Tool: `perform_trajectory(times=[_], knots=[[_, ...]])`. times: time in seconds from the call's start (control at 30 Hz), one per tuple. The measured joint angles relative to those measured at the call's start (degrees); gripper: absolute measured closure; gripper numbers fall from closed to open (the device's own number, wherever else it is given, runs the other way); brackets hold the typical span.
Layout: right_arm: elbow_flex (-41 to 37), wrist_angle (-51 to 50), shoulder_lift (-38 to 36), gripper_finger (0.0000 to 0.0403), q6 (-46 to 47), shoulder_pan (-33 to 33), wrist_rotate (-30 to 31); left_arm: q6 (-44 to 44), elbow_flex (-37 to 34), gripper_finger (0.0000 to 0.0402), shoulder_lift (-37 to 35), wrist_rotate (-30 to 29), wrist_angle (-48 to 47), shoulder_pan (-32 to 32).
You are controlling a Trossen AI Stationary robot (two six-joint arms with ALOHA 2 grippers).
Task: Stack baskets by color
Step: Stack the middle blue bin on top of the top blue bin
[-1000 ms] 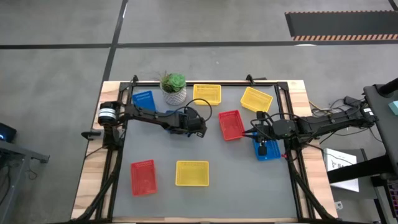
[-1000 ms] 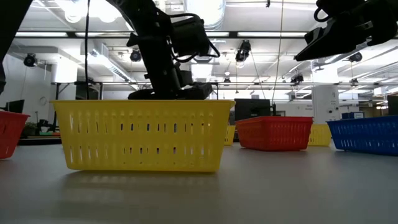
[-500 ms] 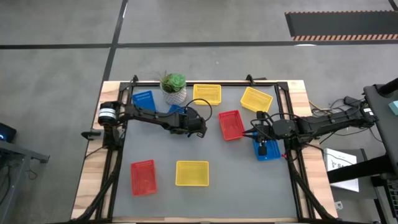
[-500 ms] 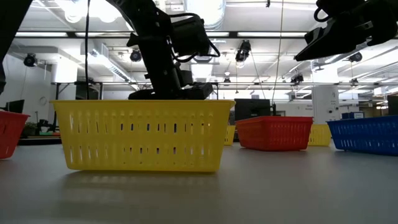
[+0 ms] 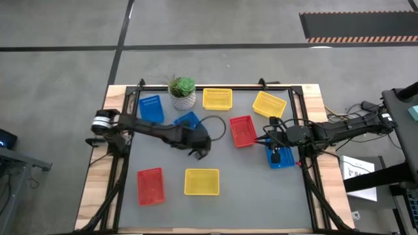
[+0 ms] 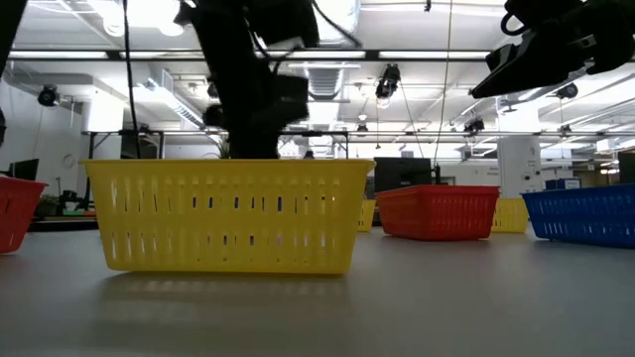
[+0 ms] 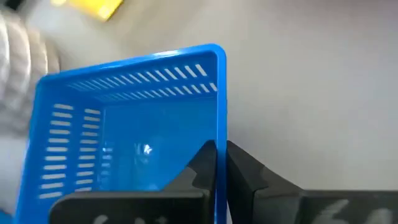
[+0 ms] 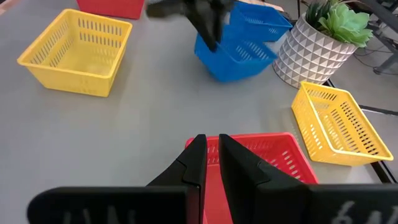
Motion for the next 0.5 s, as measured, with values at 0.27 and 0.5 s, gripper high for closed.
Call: perform_trajectory(times=[0.27, 0.5], knots=[[0.0, 0.0, 0.4, 0.0369, 0.0, 0.0, 0.0, 20.0, -0.8, 0.0401, -8.8, -6.5, -10.7, -9.3], [-0.1, 0.1, 0.4, 0.0369, 0.0, 0.0, 0.0, 20.3, -5.2, 0.0401, -18.6, -9.2, -24.3, -13.1]])
